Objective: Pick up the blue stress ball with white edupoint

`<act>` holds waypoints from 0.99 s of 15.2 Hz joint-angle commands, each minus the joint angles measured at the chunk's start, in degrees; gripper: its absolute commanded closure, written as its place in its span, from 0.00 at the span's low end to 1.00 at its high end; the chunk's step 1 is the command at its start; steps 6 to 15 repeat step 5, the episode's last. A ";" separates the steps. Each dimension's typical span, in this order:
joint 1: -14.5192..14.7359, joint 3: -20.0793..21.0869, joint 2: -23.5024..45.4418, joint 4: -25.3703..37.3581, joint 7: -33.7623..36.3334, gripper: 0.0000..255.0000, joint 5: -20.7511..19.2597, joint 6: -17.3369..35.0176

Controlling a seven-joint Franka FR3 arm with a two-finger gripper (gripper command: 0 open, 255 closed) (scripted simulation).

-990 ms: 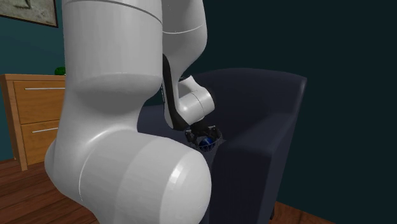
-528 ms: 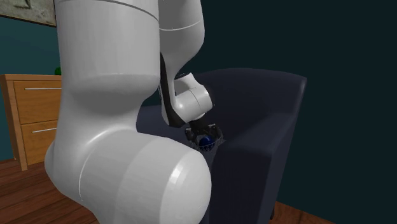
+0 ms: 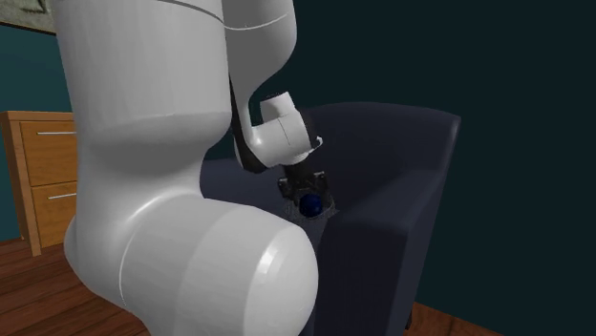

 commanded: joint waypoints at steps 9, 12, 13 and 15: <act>1.18 -0.39 -2.72 0.46 -4.03 1.00 4.72 -2.82; 1.18 -0.39 -2.72 0.46 -4.03 1.00 4.72 -2.82; 1.18 -0.39 -2.72 0.46 -4.03 1.00 4.72 -2.82; 1.18 -0.39 -2.72 0.46 -4.03 1.00 4.72 -2.82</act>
